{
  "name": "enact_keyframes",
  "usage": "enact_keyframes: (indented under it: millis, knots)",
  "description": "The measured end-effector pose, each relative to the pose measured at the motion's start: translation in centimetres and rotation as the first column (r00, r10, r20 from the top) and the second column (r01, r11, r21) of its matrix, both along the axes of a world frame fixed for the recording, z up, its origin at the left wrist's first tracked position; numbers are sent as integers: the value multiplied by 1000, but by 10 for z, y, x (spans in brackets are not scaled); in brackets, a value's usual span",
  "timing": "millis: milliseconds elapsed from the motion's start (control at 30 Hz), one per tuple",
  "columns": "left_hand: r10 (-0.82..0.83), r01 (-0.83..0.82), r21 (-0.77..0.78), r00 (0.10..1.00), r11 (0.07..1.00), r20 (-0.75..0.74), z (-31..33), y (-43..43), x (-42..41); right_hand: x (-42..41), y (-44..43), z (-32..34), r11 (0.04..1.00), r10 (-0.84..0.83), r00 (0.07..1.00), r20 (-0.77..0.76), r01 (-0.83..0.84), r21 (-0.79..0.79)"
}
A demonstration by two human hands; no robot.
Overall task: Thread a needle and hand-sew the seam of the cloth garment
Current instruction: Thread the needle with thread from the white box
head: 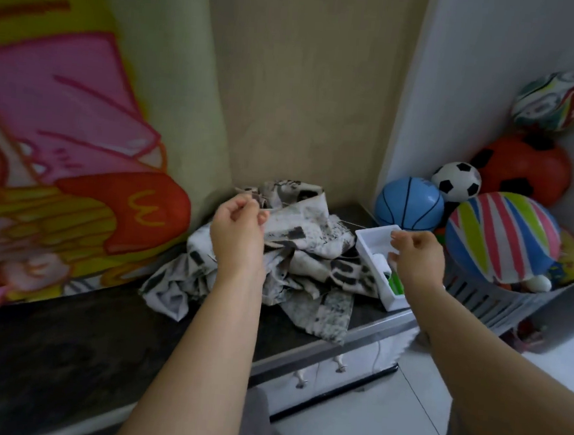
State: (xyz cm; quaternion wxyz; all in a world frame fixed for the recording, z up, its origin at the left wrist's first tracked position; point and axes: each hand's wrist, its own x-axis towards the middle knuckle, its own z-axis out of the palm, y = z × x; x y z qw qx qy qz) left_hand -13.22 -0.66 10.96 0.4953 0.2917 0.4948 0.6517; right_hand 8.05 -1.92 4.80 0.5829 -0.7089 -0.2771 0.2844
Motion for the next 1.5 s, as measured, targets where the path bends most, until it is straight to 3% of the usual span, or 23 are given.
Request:
enact_keyframes:
  millis: [67, 133, 200, 267, 300, 333, 400, 433, 467, 533, 667, 900, 1067, 1267, 1400, 1500]
  knots:
    - [58, -52, -82, 996, 995, 65, -7, 1, -9, 0, -1, 2, 997, -71, 994, -78, 72, 13]
    - [110, -100, -132, 991, 986, 74, -14, 3, -15, 0, -4, 3, 988, -91, 913, -397, 133, 79]
    - [160, -149, -156, 985, 976, 60, -18, 6, -22, 1, -9, 1, 982, -23, 812, -584, 129, 140]
    - [195, -186, -161, 980, 969, 42, -19, 11, -28, -3, -12, 10, 998, -46, 863, -504, 56, 5]
    - [212, -203, -157, 976, 967, 41, -19, 13, -30, -4, -21, 8, 994, -55, 964, -259, 28, -108]
    - [231, -223, -148, 972, 963, 40, -19, 16, -31, -4, -23, 9, 967, 42, 999, 23, -35, -252]
    - [273, -267, -127, 961, 955, 34, -18, 19, -31, 0, -17, 6, 997, -76, 957, -281, 68, -39]
    - [297, -292, -112, 954, 950, 35, -17, 19, -30, 4, -19, -2, 993, -113, 966, -231, 119, 14]
    - [331, -326, -93, 943, 941, 41, -16, 19, -30, 6, -20, 0, 990, -143, 987, -68, 142, -8]
    - [430, -428, -49, 902, 902, 39, -14, 19, -30, 11, -27, -4, 994, -32, 974, 225, 54, -92]
    - [580, -584, 38, 810, 811, 84, -8, 16, -33, 22, -32, -13, 987, 119, 890, 440, -58, -149]
    - [592, -590, -54, 800, 806, 101, -26, 19, -43, 23, -32, -23, 950, 273, 811, 517, -145, -275]
    - [464, -474, -211, 881, 855, -97, -65, 16, -63, 18, -20, -23, 958, 273, 779, 565, -166, -234]
    - [181, -300, -331, 921, 895, -344, -96, 2, -81, -11, -9, -14, 959, 283, 768, 574, -217, -182]
    - [134, -394, -351, 804, 849, -579, -90, -6, -85, -27, -6, -4, 953, 302, 770, 562, -268, -144]
    - [230, -458, -113, 628, 882, -744, -69, -13, -72, -30, -3, 3, 948, 307, 782, 542, -299, -106]
